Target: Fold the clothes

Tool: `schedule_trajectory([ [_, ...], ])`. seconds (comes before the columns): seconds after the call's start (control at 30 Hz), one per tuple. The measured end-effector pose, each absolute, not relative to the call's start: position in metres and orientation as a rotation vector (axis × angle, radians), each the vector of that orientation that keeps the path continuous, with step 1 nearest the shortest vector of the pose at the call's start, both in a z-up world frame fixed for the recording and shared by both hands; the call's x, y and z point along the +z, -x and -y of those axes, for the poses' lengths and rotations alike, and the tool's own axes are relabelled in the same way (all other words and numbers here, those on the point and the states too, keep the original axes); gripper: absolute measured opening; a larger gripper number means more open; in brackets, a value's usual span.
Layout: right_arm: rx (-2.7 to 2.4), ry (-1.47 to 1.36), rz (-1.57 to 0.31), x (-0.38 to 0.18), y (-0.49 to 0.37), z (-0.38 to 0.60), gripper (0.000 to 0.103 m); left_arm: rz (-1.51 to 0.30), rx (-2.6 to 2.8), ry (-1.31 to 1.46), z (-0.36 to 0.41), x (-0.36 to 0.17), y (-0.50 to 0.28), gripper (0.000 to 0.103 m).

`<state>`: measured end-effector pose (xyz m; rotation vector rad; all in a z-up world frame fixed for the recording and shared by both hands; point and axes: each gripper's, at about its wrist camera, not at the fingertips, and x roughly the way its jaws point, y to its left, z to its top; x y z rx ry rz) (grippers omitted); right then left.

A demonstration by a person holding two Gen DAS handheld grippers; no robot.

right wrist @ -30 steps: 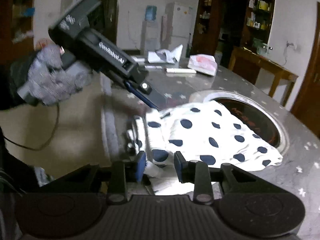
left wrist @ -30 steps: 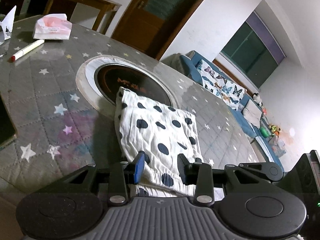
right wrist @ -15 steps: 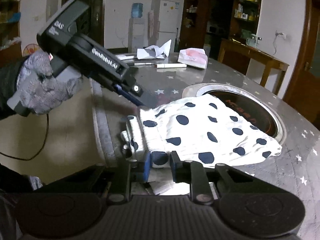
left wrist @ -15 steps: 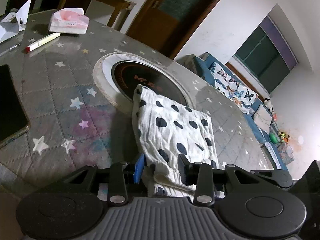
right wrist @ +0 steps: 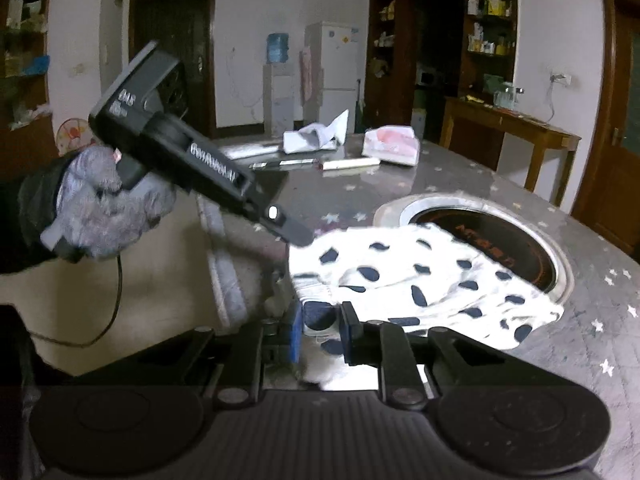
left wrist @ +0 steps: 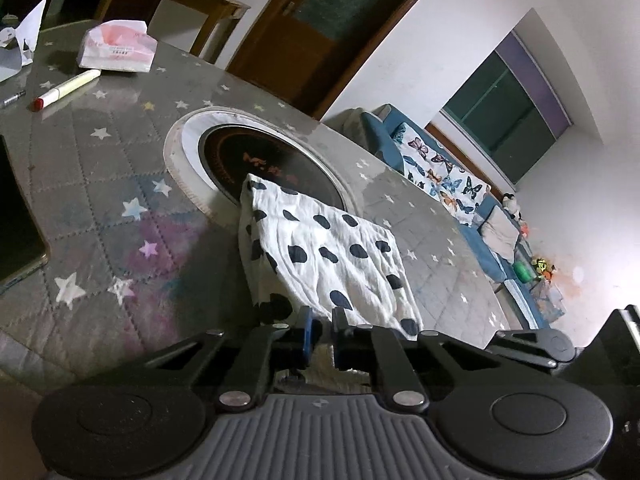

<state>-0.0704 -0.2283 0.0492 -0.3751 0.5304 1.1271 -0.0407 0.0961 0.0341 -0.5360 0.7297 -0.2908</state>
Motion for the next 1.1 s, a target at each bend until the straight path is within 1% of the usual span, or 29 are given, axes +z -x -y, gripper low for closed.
schedule_trajectory([
  [0.27,1.131,0.440,-0.575,0.034,0.071,0.231,0.020,-0.806,-0.289,0.464,-0.093,0.022,0.042,0.012],
  [0.33,1.141,0.443,-0.582,0.036,0.070,0.232,0.022,-0.788,-0.283,0.440,-0.094,0.027,0.045,0.013],
  [0.53,1.106,0.346,-0.605,0.050,0.054,0.244,0.022,-0.681,-0.323,0.418,-0.091,0.050,0.046,0.013],
  [0.63,1.024,0.310,-0.588,0.053,0.036,0.244,0.022,-0.683,-0.386,0.416,-0.073,0.043,0.036,0.013],
  [0.83,0.901,0.275,-0.587,0.046,-0.014,0.236,0.022,-0.780,-0.459,0.404,-0.040,0.015,0.024,0.013],
  [1.1,0.780,0.271,-0.612,0.016,-0.072,0.221,0.023,-0.799,-0.475,0.408,-0.036,0.008,0.025,0.013],
])
